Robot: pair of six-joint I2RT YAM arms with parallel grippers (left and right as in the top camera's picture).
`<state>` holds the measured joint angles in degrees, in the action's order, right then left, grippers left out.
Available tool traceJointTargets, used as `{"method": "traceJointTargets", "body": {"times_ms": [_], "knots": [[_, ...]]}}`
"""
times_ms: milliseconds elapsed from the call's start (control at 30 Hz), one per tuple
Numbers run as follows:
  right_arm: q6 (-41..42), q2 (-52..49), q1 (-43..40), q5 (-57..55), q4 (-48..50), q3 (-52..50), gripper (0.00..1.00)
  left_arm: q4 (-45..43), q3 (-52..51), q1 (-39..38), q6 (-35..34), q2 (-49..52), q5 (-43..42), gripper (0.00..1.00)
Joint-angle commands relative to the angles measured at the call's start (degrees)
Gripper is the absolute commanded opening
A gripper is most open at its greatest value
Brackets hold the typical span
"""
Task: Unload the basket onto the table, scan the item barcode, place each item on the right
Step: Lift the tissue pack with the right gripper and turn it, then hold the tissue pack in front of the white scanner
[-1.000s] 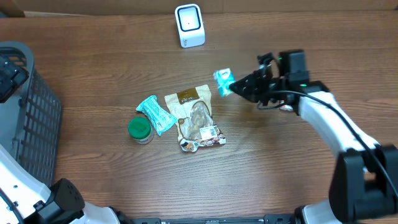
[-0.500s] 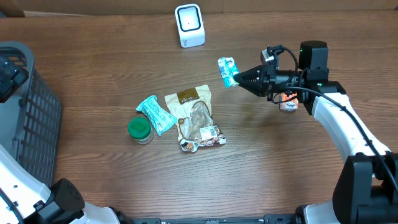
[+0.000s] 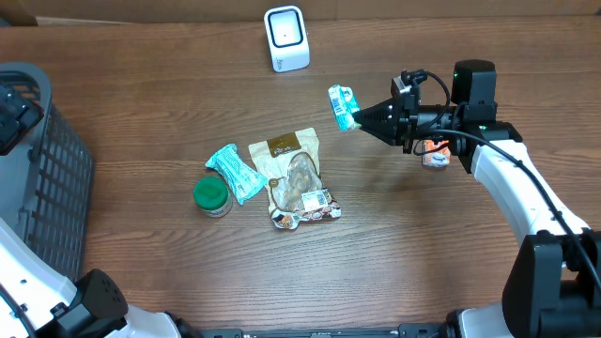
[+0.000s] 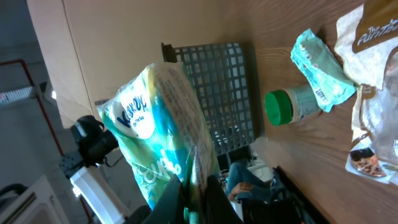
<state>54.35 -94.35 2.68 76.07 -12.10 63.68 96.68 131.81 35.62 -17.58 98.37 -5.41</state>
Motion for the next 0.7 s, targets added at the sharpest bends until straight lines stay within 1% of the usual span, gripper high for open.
{"method": "traceJointTargets", "body": {"times_ms": [0,133,200,300,333,433,533,633,667], "knots": [[-6.05,0.59,0.96,-0.20,-0.90,0.79,0.04,0.11,-0.04,-0.39,0.87,-0.13,-0.37,1.00],[-12.00,0.59,3.61,-6.47,-5.49,0.79,0.04,0.11,-0.04,-0.39,0.87,-0.13,-0.37,0.99],[-15.74,0.59,5.22,-12.72,-10.12,0.79,0.04,0.11,-0.04,-0.39,0.87,-0.13,-0.37,0.99],[-21.51,0.59,8.13,-26.75,-17.11,0.79,0.04,0.11,-0.04,-0.39,0.87,-0.13,-0.37,0.99],[-22.51,0.59,9.14,-31.19,-18.75,0.79,0.04,0.11,-0.04,-0.39,0.87,-0.13,-0.37,1.00],[-24.90,0.59,11.76,-39.06,-21.57,1.22,0.04,0.11,-0.04,-0.39,0.87,-0.13,-0.37,1.00],[-26.45,0.59,13.27,-44.65,-24.98,3.85,0.04,0.11,-0.04,-0.39,0.87,-0.13,-0.37,1.00],[-27.89,0.59,14.84,-51.91,-30.53,9.42,0.04,0.11,-0.04,-0.39,0.87,-0.13,-0.37,1.00],[-28.13,0.57,15.61,-55.95,-33.33,12.44,0.04,0.11,-0.04,-0.39,0.87,-0.13,-0.37,1.00]]}}
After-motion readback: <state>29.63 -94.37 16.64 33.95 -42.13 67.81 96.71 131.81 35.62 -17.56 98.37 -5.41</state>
